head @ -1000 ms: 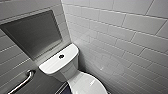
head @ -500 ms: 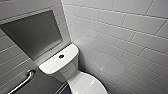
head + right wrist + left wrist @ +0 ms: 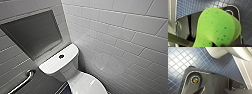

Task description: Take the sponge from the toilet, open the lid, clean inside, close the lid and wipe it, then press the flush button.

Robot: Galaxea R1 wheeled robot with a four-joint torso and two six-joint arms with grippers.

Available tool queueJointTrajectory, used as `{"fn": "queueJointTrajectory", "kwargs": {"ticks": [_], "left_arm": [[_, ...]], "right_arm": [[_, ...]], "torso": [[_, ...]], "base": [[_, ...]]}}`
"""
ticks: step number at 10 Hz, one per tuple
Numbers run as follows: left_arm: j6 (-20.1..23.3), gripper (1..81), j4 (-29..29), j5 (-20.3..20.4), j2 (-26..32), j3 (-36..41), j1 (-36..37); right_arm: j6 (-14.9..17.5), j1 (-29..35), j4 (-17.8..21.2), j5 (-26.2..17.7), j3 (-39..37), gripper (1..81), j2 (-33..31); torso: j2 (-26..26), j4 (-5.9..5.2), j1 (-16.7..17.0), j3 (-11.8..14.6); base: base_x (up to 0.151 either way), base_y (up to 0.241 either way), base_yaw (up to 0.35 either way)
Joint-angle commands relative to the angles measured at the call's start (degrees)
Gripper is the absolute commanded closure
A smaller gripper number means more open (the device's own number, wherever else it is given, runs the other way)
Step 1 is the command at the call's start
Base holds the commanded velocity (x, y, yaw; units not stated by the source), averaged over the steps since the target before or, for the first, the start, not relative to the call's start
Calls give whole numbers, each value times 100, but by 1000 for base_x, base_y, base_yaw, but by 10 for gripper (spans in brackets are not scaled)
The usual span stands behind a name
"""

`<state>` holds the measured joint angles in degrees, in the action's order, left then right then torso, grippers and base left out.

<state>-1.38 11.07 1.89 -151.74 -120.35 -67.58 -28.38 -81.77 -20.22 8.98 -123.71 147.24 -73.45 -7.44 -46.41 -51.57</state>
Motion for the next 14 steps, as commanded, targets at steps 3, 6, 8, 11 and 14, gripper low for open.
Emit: {"fn": "queueJointTrajectory", "kwargs": {"ticks": [3, 6, 8, 11, 14], "left_arm": [[-12, 10, 844, -391, 318, 160, 715], [-12, 10, 888, -611, 214, 116, 935], [-38, 10, 906, -611, 3, -110, 970], [-47, 10, 897, -620, -200, -253, 1093], [-135, 10, 897, -778, -314, -253, 1357]], "right_arm": [[-27, -37, -105, -292, 15, 811, -113], [-19, -63, -130, -300, -169, 811, -52], [8, -63, -140, -301, -275, 811, 45], [8, -63, -140, -301, -372, 811, 72], [8, -63, -140, -301, -495, 811, 159]], "torso": [[0, 0, 0, 0], [0, 0, 0, 0], [0, 585, 0, 0], [0, 522, 0, 0], [0, 778, 0, 0]], "base": [[0, 0, 0], [0, 0, 0], [0, 0, 0], [0, 0, 0], [0, 0, 0]]}}
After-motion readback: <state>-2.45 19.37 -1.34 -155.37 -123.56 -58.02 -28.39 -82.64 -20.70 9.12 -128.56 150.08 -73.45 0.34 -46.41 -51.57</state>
